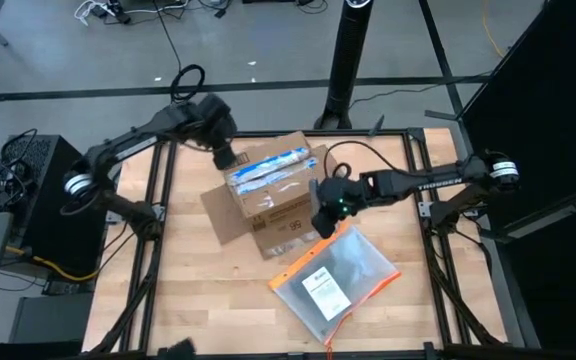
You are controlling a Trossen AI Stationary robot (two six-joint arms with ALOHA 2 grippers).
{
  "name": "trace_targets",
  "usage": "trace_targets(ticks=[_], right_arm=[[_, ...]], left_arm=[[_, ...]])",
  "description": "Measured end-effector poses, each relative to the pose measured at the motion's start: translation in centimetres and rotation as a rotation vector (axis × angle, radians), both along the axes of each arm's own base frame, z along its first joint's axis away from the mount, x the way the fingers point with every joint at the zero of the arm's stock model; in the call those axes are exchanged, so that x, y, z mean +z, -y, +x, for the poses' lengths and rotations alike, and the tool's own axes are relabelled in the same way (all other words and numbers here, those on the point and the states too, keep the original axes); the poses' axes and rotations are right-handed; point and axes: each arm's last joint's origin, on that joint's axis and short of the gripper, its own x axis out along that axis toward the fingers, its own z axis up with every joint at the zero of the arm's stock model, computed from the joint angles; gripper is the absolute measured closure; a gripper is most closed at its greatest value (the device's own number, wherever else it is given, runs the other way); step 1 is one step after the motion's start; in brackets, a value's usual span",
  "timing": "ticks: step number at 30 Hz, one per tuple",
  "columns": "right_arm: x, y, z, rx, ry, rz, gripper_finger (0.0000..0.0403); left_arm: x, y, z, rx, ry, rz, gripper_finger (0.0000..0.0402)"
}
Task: Unpack boxes
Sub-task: Break down the cardboard box until it is fully flat
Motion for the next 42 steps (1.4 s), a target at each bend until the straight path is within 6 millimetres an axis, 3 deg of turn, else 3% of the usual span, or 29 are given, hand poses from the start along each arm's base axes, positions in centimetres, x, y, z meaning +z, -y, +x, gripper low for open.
trace_targets(ticks=[5, 8, 11, 15, 22, 30, 37, 42], right_arm=[[-0.6, 0.4, -0.8, -0.140, -0.097, 0.021, 0.0362], [-0.8, 1.6, -1.3, -0.232, -0.150, 0.009, 0.0362], [-1.0, 2.5, -1.6, -0.261, -0.177, 0.008, 0.0362], [-1.0, 3.3, -1.5, -0.257, -0.173, 0.000, 0.0362], [-1.7, 3.8, -0.1, -0.091, -0.130, -0.071, 0.0362], [-2.5, 4.4, 1.6, 0.091, -0.074, -0.167, 0.0362], [-3.8, 8.1, 4.3, 0.192, 0.073, -0.364, 0.0362], [-1.3, 9.6, 4.7, 0.377, 0.070, -0.580, 0.0362]], left_arm=[[-4.2, -2.7, 0.7, -0.097, -0.079, -0.159, 0.0245], [-5.4, -2.5, 0.5, -0.144, -0.114, -0.299, 0.0245], [-5.4, -1.4, 0.4, -0.181, -0.114, -0.406, 0.0245], [-3.9, 1.2, -0.1, -0.222, -0.116, -0.484, 0.0245], [-4.6, 6.8, 0.7, -0.189, -0.132, -0.535, 0.0245], [-5.7, 12.6, 0.0, -0.149, -0.160, -0.589, 0.0245], [-5.4, 18.5, 2.9, -0.139, 0.004, -0.608, 0.0245], [-5.5, 21.8, 5.1, -0.050, 0.159, -0.592, 0.0245]])
